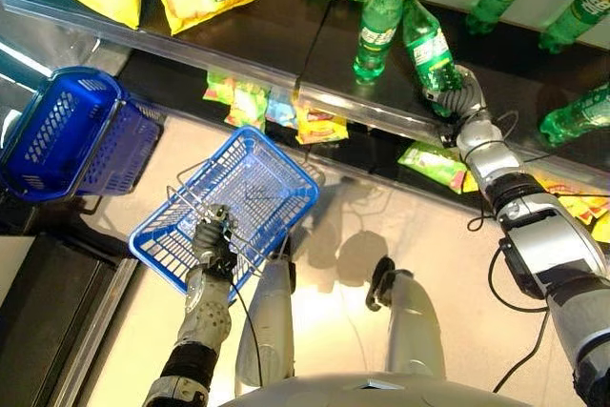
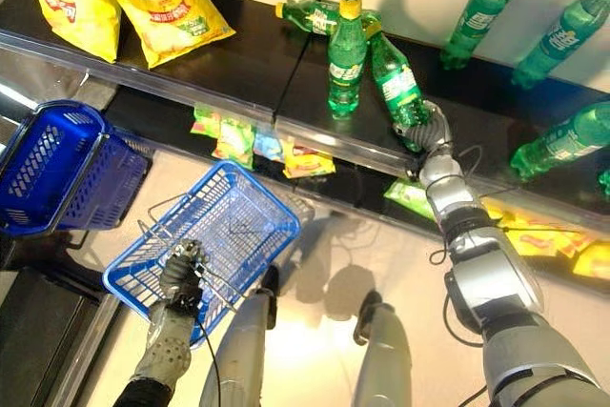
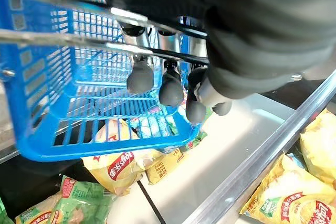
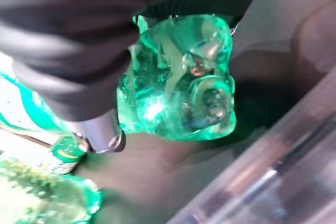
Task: Pick up the snacks into the basket
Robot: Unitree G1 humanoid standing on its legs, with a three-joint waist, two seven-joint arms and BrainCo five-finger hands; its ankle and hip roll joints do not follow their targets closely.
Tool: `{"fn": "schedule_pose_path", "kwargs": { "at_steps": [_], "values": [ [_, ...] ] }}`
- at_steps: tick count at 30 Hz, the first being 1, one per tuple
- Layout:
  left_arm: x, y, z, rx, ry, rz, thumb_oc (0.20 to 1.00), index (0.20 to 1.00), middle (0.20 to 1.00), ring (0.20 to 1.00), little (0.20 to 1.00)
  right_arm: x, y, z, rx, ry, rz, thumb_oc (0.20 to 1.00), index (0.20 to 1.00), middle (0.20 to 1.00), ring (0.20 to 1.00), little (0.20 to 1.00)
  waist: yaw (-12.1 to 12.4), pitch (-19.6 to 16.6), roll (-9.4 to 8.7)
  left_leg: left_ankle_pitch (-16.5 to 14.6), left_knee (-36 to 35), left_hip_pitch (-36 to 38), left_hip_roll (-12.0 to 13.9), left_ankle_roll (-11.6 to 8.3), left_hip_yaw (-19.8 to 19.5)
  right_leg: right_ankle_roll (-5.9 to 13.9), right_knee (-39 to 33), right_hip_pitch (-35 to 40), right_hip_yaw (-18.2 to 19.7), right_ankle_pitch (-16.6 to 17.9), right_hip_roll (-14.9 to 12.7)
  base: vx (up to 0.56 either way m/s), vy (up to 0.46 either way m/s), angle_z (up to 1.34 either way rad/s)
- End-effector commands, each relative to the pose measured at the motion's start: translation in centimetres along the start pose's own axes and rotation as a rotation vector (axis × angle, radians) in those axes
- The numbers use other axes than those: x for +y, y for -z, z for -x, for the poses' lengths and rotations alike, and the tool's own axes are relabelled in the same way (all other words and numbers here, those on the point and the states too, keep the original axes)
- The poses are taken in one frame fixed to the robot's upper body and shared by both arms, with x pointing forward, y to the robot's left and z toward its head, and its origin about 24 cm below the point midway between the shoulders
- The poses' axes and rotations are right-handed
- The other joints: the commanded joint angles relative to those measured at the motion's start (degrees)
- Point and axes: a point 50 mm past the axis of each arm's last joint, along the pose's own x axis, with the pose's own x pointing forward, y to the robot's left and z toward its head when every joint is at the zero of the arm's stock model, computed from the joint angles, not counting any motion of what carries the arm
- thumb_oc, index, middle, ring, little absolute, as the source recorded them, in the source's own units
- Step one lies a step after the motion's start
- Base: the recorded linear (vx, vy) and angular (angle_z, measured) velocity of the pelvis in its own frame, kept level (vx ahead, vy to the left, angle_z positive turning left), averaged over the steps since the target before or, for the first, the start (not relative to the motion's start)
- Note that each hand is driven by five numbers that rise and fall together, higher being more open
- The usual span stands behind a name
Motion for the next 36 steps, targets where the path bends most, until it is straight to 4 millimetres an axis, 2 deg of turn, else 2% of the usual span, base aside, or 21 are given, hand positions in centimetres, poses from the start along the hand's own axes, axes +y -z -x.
{"fn": "schedule_pose_path", "kwargs": {
  "at_steps": [1,5,11,22,25,31,36],
  "values": [
    [-1.4,-2.5,-0.2,-0.159,0.078,0.001,0.200,0.200,0.200,0.200,0.200,-3.4,-5.1,-0.8,-0.232,0.144,-0.075,0.200,0.200,0.200,0.200,0.200,-0.3,-2.2,-0.20,-0.4,0.7,-0.1,-0.8,3.26,0.7,3.36,-3.2,3.4,1.7,5.1,-0.3,0.02,0.016,-0.08],
    [-1.3,-2.6,-0.2,-0.169,0.065,0.006,0.200,0.200,0.200,0.200,0.200,-2.7,-4.4,0.1,-0.252,0.149,-0.100,0.200,0.200,0.200,0.200,0.200,-0.9,-2.3,-0.52,-0.7,1.0,0.5,-0.6,3.38,1.1,3.41,-3.4,3.8,2.1,5.2,-0.4,0.01,0.010,-0.02],
    [-1.6,-2.6,-0.2,-0.186,0.057,0.015,0.200,0.200,0.200,0.200,0.200,-1.8,-1.4,2.6,-0.242,0.165,-0.160,0.200,0.200,0.200,0.200,0.200,-2.0,-2.3,-0.97,-0.9,1.0,1.0,-0.2,3.31,1.4,3.61,-4.0,4.5,2.2,5.3,-0.4,0.01,0.006,-0.03],
    [-1.1,-2.7,0.0,-0.203,0.030,0.026,0.200,0.200,0.200,0.200,0.200,-0.6,1.7,6.0,-0.224,0.137,-0.279,0.200,0.200,0.200,0.200,0.200,-3.2,-3.0,-1.45,-0.7,0.3,1.1,0.3,3.24,1.7,3.62,-5.0,4.5,2.4,5.6,0.1,0.00,-0.002,-0.03],
    [-1.0,-2.9,0.0,-0.212,0.028,0.025,0.200,0.200,0.200,0.200,0.200,0.0,2.2,7.4,-0.240,0.097,-0.283,0.200,0.200,0.200,0.200,0.200,-3.7,-3.2,-1.66,-0.5,0.0,1.3,0.4,3.14,1.7,3.66,-5.1,4.5,2.5,5.6,0.2,0.00,0.000,0.00],
    [-0.9,-2.9,0.0,-0.217,0.027,0.026,0.200,0.200,0.200,0.200,0.200,0.9,2.8,8.5,-0.238,0.044,-0.316,0.200,0.200,0.200,0.200,0.200,-3.9,-3.3,-1.91,-0.5,0.0,1.4,0.7,3.09,1.8,3.64,-5.4,4.5,2.5,5.8,0.3,0.00,-0.001,-0.01],
    [-0.9,-3.2,0.0,-0.229,0.035,0.032,0.200,0.200,0.200,0.200,0.200,2.0,2.6,10.0,-0.271,-0.069,-0.381,0.200,0.200,0.200,0.200,0.200,-4.1,-3.2,-2.13,-0.1,-0.5,1.7,0.8,2.86,1.7,3.67,-5.7,5.0,2.3,5.8,0.3,0.00,0.000,0.00]
  ]
}}
